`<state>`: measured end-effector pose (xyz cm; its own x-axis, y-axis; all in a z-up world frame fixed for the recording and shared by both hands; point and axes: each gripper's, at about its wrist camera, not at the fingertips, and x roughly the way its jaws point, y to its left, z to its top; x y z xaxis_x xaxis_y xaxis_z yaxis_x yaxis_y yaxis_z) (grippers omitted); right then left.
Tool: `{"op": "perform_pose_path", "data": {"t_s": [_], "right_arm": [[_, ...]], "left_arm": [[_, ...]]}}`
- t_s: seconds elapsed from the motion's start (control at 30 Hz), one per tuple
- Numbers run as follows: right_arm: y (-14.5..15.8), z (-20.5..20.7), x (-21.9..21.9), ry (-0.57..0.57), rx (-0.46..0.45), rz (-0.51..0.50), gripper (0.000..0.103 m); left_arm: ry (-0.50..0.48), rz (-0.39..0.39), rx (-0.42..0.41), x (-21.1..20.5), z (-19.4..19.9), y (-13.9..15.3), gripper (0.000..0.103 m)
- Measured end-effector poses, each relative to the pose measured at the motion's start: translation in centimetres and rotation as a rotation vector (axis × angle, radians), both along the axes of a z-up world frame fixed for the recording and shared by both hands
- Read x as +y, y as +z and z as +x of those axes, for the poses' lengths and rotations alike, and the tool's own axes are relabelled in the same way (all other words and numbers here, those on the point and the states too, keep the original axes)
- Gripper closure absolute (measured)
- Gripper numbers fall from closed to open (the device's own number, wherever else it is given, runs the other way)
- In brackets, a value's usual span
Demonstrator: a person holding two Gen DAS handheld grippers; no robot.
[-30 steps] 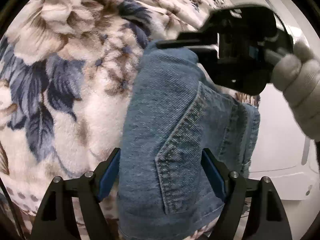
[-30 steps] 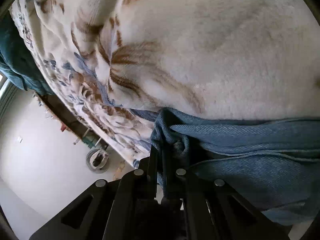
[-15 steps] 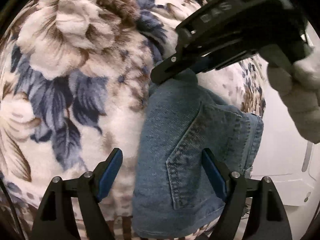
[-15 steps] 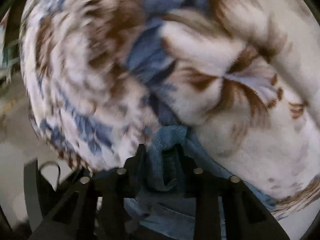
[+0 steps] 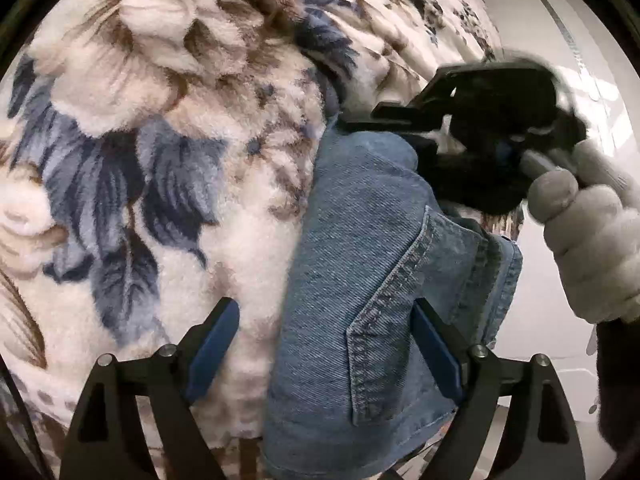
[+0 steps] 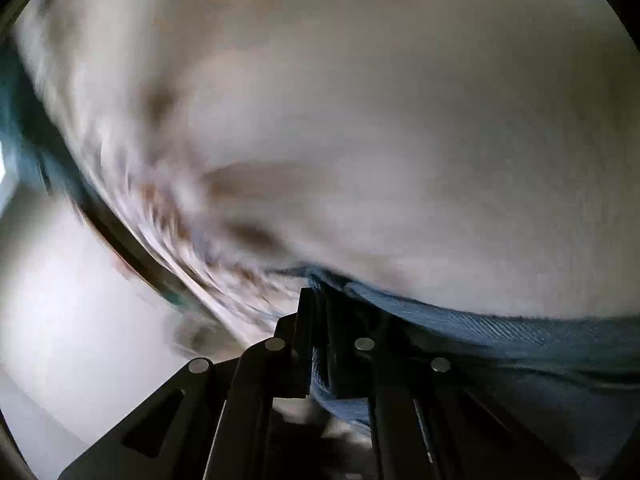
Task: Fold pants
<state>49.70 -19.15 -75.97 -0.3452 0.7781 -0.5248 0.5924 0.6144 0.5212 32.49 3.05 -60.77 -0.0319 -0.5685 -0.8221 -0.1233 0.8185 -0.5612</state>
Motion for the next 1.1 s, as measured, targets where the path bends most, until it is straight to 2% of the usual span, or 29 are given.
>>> {"op": "perform_pose_path", "data": {"t_s": [0.07, 0.1, 0.13, 0.17, 0.2, 0.3, 0.33, 0.37, 0.4, 0.43, 0.5, 0.6, 0.7, 0.73, 0.77, 0.87, 0.9, 0.97, 1.0, 1.03, 1.1], "right_arm": [[3.5, 2.2, 1.2, 0.222, -0.172, -0.082, 0.066], [5.0, 2.8, 1.6, 0.304, -0.241, -0.117, 0.039], [6.7, 3.3, 2.2, 0.382, -0.315, -0.133, 0.029], [8.2, 3.2, 3.2, 0.472, -0.379, -0.133, 0.029], [9.3, 2.8, 4.1, 0.565, -0.406, -0.125, 0.029], [10.4, 0.7, 6.1, 0.785, -0.42, -0.106, 0.029], [10.1, -0.1, 6.4, 0.842, -0.411, -0.128, 0.03], [9.4, -0.8, 7.1, 0.882, -0.393, -0.145, 0.034], [8.7, -1.3, 7.4, 0.906, -0.387, -0.165, 0.056], [8.1, -2.1, 7.7, 0.892, -0.375, -0.186, 0.06], [7.7, -1.8, 7.1, 0.776, -0.332, -0.191, 0.064], [6.6, -1.5, 6.1, 0.645, -0.289, -0.199, 0.067], [3.6, -1.6, 2.8, 0.39, -0.148, -0.168, 0.067], [2.7, -2.9, 3.1, 0.322, -0.113, -0.157, 0.067], [2.3, -3.2, 3.0, 0.287, -0.093, -0.145, 0.067], [3.0, -3.1, 3.4, 0.331, -0.117, -0.149, 0.067], [3.6, -3.0, 4.0, 0.366, -0.135, -0.149, 0.065], [5.4, -2.5, 4.6, 0.392, -0.191, -0.133, 0.048], [6.6, -2.2, 4.4, 0.38, -0.226, -0.12, 0.025], [8.0, -2.1, 4.1, 0.371, -0.265, -0.118, 0.014], [11.1, -2.7, 2.8, 0.358, -0.374, -0.159, 0.014]], "left_arm": [[-0.015, 0.016, -0.011, -0.1, 0.0, 0.3, 0.017], [-0.022, 0.025, -0.018, -0.2, 0.0, 0.6, 0.017], [-0.025, 0.032, -0.024, -0.3, 0.0, 0.9, 0.017], [-0.025, 0.042, -0.029, -0.3, -0.1, 1.1, 0.017], [-0.021, 0.056, -0.033, -0.1, -0.2, 1.4, 0.017], [0.008, 0.071, -0.031, 0.8, -0.3, 1.9, 0.017], [0.021, 0.077, -0.031, 1.2, -0.3, 1.9, 0.017], [0.024, 0.086, -0.029, 1.5, -0.3, 1.8, 0.017], [0.028, 0.101, -0.023, 1.9, -0.3, 1.6, 0.017], [0.033, 0.11, -0.02, 2.2, -0.3, 1.5, 0.017], [0.051, 0.124, -0.021, 3.1, -0.2, 1.4, 0.017], [0.057, 0.142, -0.029, 3.7, -0.2, 1.3, 0.017], [0.066, 0.145, -0.028, 4.1, -0.1, 1.2, 0.017], [0.07, 0.145, -0.028, 4.2, -0.1, 1.1, 0.017], [0.073, 0.144, -0.029, 4.2, 0.0, 1.1, 0.017], [0.069, 0.14, -0.038, 4.2, 0.0, 1.3, 0.017], [0.067, 0.143, -0.048, 4.0, 0.2, 1.4, 0.017], [0.065, 0.15, -0.087, 3.4, 0.6, 2.0, 0.017], [0.06, 0.136, -0.108, 3.1, 0.9, 2.4, 0.017], [0.054, 0.127, -0.118, 3.0, 1.1, 2.6, 0.016], [0.032, 0.113, -0.13, 2.5, 1.6, 3.2, 0.004]]}}
